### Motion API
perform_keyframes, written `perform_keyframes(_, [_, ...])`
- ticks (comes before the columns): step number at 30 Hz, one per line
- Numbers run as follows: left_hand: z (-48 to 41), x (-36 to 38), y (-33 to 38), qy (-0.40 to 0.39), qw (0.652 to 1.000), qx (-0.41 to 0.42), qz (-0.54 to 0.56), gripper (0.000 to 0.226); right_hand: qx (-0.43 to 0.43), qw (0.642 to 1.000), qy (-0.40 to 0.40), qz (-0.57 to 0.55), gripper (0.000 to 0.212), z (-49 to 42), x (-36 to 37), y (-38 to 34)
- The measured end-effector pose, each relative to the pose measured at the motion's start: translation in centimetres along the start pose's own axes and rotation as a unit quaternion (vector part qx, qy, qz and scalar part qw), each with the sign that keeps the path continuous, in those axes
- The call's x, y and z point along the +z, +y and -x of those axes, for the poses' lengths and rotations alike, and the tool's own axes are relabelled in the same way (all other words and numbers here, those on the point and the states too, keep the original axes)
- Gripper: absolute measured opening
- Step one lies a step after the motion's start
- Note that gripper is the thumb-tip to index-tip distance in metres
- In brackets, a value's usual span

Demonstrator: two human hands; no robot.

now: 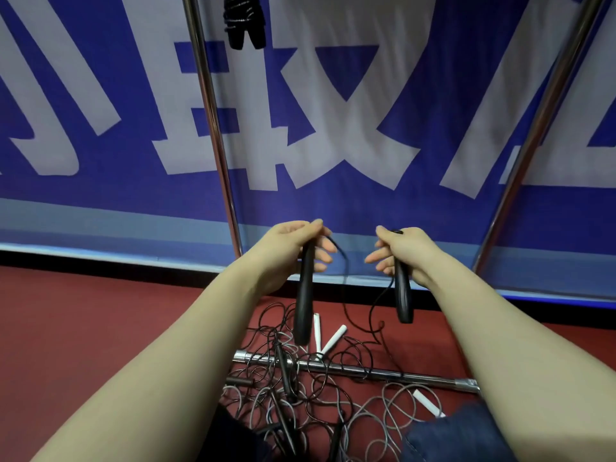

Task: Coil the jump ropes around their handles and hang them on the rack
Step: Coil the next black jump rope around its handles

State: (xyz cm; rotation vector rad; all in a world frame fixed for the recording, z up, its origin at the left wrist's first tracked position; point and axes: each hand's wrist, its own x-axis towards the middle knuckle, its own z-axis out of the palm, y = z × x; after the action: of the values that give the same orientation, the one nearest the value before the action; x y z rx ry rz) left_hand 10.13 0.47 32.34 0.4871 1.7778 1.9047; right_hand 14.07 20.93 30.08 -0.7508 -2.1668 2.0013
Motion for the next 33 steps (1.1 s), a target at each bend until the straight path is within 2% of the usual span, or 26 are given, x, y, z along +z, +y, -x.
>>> perform_keyframes(4, [-0.7, 0.3, 0.0, 0.065, 0.993, -0.003, 0.102, 0.033, 0.043, 0.982, -0.185, -0.021, 0.042, 2.0, 1.5, -1.1])
perform_keyframes(8, [-1.1, 1.0, 0.0, 0.082, 0.978, -0.025, 0.191, 0.031, 0.012, 0.952, -0.305, 0.010, 0.059, 3.5, 3.2, -2.0])
perform_keyframes(11, [-1.2, 1.0, -0.4, 0.073, 0.989, 0.005, 0.127, 0.022, 0.015, 0.938, -0.344, 0.025, 0.049, 4.1, 3.8, -1.9])
perform_keyframes(13, [-0.9, 0.8, -0.2, 0.077, 0.997, 0.010, 0.002, 0.020, 0.017, 0.929, -0.365, 0.052, 0.039, 4.4, 3.8, -2.0])
perform_keyframes(15, [-0.6, 0.3, 0.0, 0.108, 0.975, -0.006, -0.195, 0.034, 0.001, 0.922, -0.378, 0.088, 0.029, 4.4, 3.5, -2.1])
perform_keyframes(17, [-0.5, -0.3, 0.0, 0.133, 0.945, 0.000, -0.300, 0.044, -0.022, 0.914, -0.381, 0.136, 0.022, 4.2, 3.2, -2.2])
perform_keyframes(19, [-0.4, -0.4, -0.2, 0.112, 0.951, 0.037, -0.285, 0.035, -0.035, 0.899, -0.392, 0.194, 0.023, 4.0, 2.8, -2.3])
perform_keyframes(21, [-0.2, -0.3, -0.2, 0.050, 0.963, 0.064, -0.255, 0.027, -0.037, 0.878, -0.410, 0.246, 0.024, 4.0, 2.7, -2.4])
perform_keyframes(24, [-0.1, 0.0, -0.4, -0.019, 0.966, 0.041, -0.255, 0.048, -0.046, 0.867, -0.402, 0.292, 0.028, 4.1, 2.8, -2.9])
perform_keyframes(28, [0.0, 0.5, -0.7, -0.064, 0.960, -0.006, -0.272, 0.058, -0.043, 0.857, -0.365, 0.361, 0.020, 4.5, 2.2, -3.9])
perform_keyframes(31, [0.3, 0.5, -0.4, -0.055, 0.942, -0.013, -0.330, 0.055, -0.030, 0.858, -0.321, 0.400, 0.019, 4.4, 1.8, -3.9])
perform_keyframes(33, [0.3, 0.3, -0.3, -0.053, 0.939, -0.017, -0.338, 0.055, -0.018, 0.867, -0.295, 0.402, 0.030, 4.2, 1.6, -3.5])
